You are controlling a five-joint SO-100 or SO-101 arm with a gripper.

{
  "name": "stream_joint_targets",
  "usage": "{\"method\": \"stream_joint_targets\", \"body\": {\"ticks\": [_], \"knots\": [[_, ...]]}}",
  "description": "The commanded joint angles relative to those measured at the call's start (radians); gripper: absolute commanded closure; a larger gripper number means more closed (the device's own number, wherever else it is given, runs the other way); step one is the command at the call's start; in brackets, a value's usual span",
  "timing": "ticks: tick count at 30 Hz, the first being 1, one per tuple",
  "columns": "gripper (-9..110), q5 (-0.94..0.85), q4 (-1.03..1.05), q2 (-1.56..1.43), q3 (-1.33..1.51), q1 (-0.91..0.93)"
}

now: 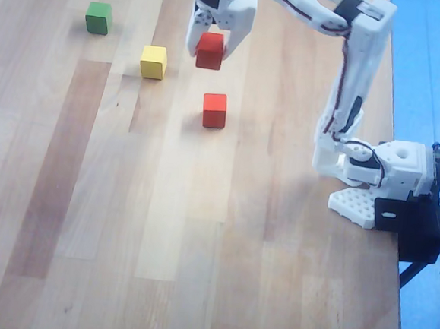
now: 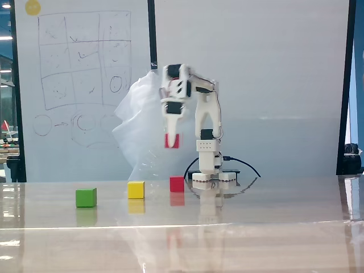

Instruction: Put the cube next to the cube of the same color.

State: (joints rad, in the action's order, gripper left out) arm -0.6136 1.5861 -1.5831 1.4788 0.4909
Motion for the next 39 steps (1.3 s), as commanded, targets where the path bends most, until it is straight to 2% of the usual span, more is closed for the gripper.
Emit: {"method": "stream_joint_targets", "body": {"ticks": [1,9,27,30,36,39], "knots": [[102,-0.018,-0.071,0.054,-0.089,0.081],[102,-0.028,-0.224,0.201,0.003,0.124],[101,-0.028,-0.454,0.298,0.207,0.137],[94,-0.028,-0.459,0.296,0.209,0.137],[73,-0.023,-0.448,0.282,0.209,0.137],[67,-0.02,-0.405,0.238,0.202,0.137]]}}
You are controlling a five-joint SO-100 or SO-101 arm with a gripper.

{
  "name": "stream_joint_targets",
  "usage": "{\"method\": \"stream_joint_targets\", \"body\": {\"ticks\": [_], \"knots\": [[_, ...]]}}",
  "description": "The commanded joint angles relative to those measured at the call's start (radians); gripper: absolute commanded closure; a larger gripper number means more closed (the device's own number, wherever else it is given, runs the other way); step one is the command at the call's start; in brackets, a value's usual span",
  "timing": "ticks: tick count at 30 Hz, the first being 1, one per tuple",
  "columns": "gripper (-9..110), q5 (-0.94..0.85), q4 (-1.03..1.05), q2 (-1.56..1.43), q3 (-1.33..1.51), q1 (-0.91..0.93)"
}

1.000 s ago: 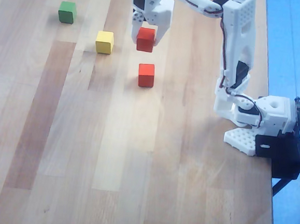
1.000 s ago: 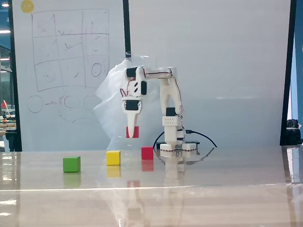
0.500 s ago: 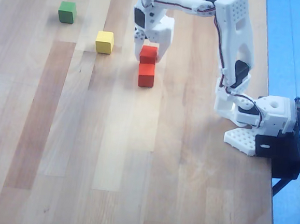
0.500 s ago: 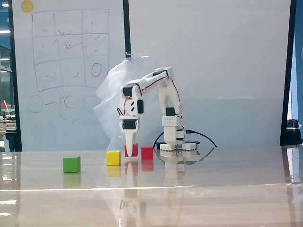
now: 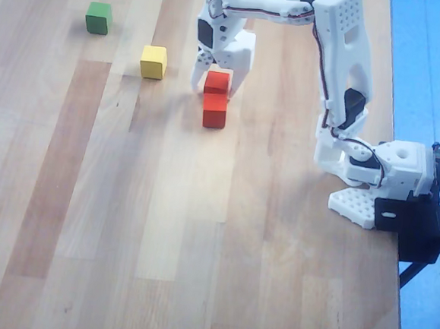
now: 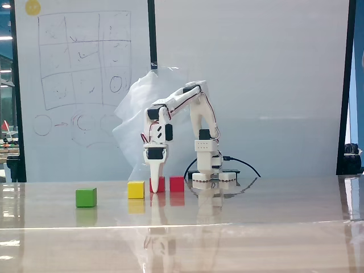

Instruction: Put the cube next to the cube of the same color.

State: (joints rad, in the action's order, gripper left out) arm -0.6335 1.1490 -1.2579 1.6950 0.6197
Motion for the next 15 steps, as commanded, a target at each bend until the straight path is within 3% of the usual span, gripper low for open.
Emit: {"method": "stream_joint_targets", "body": {"ticks": [1,15], "knots": [[67,0.002,0.061,-0.118,-0.017,0.008],[79,0.038,0.417,-0.667,-0.067,-0.063]]}}
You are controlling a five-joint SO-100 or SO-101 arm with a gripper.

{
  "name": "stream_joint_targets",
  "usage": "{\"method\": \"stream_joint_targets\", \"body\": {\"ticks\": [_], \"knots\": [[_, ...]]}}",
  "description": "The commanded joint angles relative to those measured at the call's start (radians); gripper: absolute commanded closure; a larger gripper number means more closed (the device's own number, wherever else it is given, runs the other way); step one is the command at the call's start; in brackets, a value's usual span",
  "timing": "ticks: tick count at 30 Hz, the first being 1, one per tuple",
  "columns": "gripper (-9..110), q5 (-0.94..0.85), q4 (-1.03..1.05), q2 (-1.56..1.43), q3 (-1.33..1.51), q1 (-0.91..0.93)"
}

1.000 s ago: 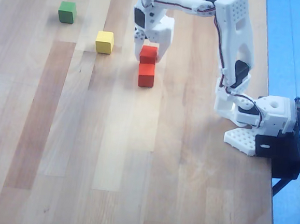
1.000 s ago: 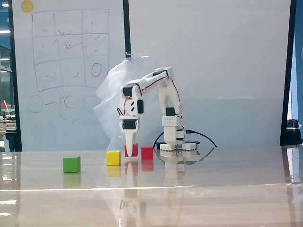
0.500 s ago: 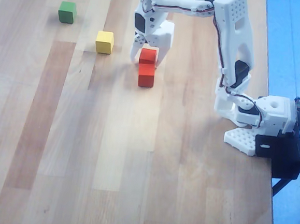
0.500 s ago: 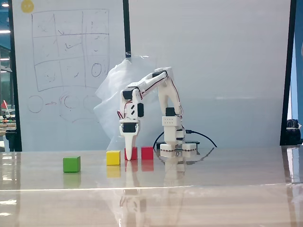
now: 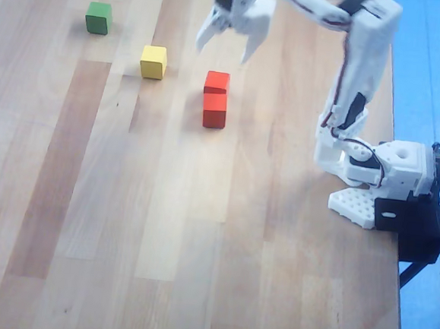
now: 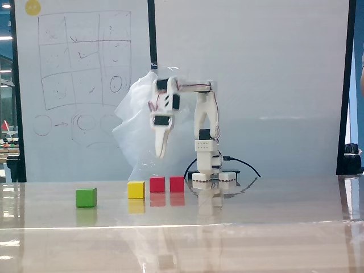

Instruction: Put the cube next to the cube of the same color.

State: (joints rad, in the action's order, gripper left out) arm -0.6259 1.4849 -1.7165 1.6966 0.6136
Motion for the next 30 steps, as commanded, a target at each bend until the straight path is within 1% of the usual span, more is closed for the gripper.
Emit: {"method": "stream_joint_targets", "body": {"ticks": [1,3,6,7,10,15,19,25,30], "knots": [[81,0.06,0.1,-0.241,-0.072,-0.083],[87,0.138,0.109,-0.302,-0.072,-0.146],[101,0.27,0.124,-0.379,-0.071,-0.267],[103,0.314,0.126,-0.4,-0.069,-0.307],[100,0.431,0.13,-0.469,-0.049,-0.431],[102,0.549,0.107,-0.591,0.063,-0.609],[101,0.568,0.041,-0.716,0.27,-0.684],[101,0.557,-0.238,-1.121,0.696,-0.687],[101,0.446,-0.417,-1.361,1.031,-0.687]]}}
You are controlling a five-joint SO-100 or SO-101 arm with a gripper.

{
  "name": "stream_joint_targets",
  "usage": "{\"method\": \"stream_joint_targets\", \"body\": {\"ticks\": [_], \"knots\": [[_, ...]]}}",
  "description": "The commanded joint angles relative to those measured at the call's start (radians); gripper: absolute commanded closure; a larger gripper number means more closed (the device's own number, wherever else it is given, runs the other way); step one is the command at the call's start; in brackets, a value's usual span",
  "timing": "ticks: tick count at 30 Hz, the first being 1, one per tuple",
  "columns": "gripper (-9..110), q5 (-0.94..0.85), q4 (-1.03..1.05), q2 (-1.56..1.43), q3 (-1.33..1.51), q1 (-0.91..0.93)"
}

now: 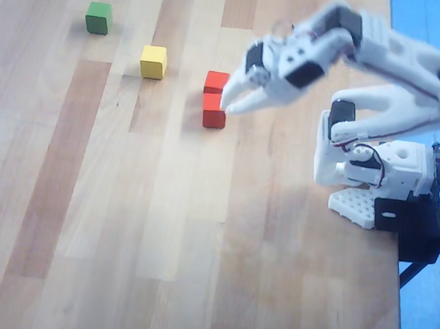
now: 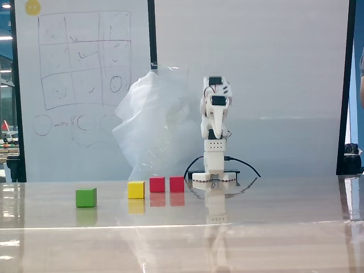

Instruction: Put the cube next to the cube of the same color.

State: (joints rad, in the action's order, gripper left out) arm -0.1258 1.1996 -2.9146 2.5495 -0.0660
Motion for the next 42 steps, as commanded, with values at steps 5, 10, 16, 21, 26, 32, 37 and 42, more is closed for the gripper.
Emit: {"method": "stream_joint_targets", "body": {"ticks": [5,10,16,21,26,32,37,42], "knots": [[101,-0.14,-0.146,-0.204,0.345,-0.006],[101,-0.141,-0.097,-0.218,0.426,-0.008],[101,-0.141,-0.078,-0.219,0.451,-0.008],[101,-0.14,-0.037,-0.219,0.449,-0.018],[101,-0.14,-0.034,-0.219,0.449,-0.009],[101,-0.14,-0.034,-0.219,0.449,-0.011],[101,-0.14,-0.034,-0.219,0.451,-0.015],[101,-0.141,-0.034,-0.219,0.451,-0.015]]}}
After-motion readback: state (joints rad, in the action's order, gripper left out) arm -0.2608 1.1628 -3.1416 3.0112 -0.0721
